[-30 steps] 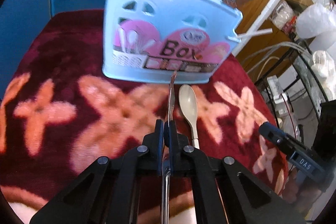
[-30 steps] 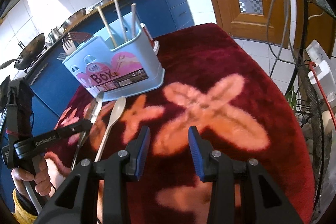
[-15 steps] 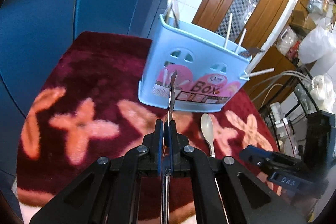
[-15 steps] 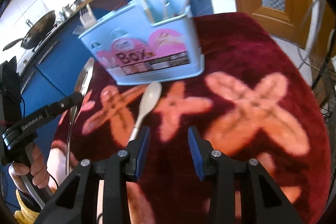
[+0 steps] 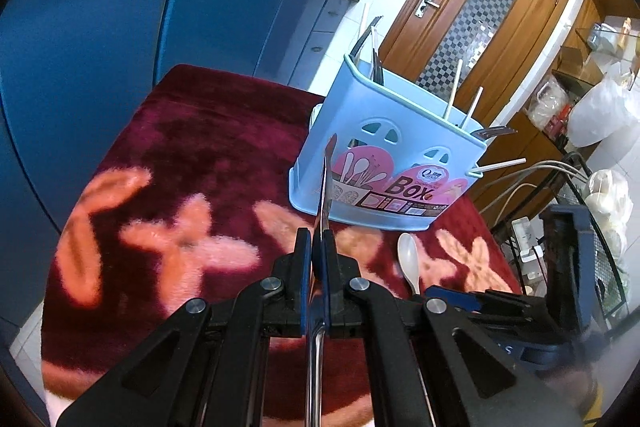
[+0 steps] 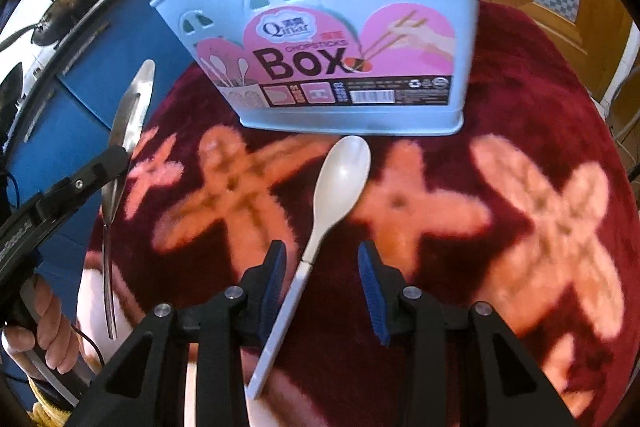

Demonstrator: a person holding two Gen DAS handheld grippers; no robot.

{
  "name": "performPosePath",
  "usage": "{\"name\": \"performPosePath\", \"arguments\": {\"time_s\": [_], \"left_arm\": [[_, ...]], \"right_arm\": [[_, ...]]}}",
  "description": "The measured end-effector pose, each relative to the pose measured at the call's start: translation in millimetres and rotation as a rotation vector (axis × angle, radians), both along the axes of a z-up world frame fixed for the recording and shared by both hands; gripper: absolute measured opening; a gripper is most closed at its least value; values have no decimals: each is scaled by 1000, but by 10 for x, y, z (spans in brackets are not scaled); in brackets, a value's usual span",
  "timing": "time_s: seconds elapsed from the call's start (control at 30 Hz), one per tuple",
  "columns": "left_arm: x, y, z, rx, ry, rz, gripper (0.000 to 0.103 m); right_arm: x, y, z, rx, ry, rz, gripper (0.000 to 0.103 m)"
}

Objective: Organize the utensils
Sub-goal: 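Close the right gripper on the white plastic spoon while the left gripper holds the knife, then lift the knife and spoon and lower both into the blue holder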

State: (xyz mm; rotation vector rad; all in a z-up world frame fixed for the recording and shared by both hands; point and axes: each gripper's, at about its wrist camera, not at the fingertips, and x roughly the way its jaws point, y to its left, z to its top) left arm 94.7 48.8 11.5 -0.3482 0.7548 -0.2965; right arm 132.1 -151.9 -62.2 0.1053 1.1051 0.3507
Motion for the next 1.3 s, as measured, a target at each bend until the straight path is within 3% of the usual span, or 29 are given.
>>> {"name": "performPosePath", "arguments": {"time_s": [0.17,0.3,0.43,0.6,0.93,1.3], "left_arm": [[-31,22,14,-15,-9,0,3],[-57,22,25,-17,-16,-1,3],[-86,16,56,-21,-25,-1,3],[-132,-2,122,-21,-47,-1,3],[-278,-56,388,-54,-162,1,3],[-70,-248,748,-54,-290,-21,3]], "right_arm": [[120,116,-53,-60,38,43,34],[149,136,-69,-92,35,60,19],[136,65,-63,-45,33,42,7],[-8,-27,1,30,3,45,7],[-472,-285,420,146,-204,39,7],[-448,-544,906,220,-437,-38,7]]}}
